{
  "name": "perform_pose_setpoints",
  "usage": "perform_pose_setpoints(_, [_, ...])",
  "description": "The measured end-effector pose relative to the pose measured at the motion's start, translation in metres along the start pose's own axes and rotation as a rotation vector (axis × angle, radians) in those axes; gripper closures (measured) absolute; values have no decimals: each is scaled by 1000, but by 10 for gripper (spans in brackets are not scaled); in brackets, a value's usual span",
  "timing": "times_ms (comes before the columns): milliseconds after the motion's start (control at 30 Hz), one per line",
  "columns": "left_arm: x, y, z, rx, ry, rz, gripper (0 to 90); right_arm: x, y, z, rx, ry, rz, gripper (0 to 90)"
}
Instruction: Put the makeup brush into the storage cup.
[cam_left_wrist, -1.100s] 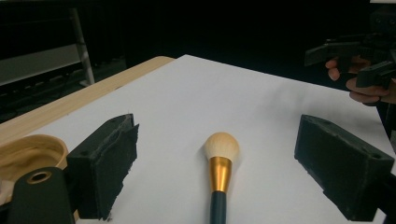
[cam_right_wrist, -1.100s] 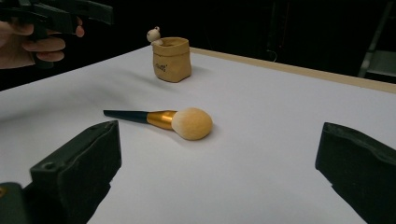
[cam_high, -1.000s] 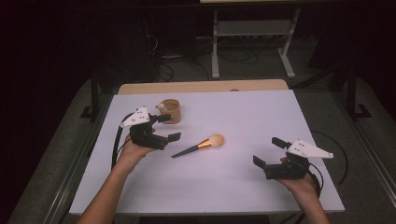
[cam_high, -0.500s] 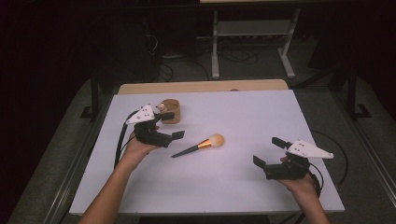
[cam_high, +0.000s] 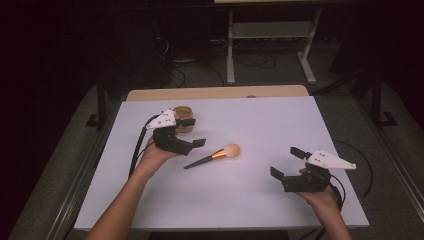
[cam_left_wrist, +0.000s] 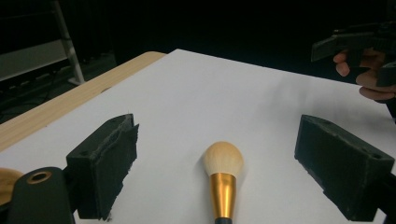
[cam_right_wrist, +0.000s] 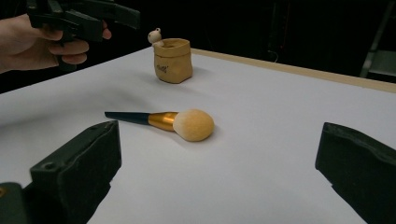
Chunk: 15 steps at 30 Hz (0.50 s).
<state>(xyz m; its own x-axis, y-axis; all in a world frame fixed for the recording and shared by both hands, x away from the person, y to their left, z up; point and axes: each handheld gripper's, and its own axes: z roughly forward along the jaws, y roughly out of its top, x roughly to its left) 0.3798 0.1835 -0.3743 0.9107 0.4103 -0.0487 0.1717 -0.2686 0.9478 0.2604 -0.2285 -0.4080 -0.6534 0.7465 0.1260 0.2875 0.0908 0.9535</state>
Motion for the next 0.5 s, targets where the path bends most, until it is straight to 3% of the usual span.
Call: perform_pose_setpoints(500, [1, 7, 19, 62, -34, 24, 126, 0, 0, 0, -1, 5, -3, 0])
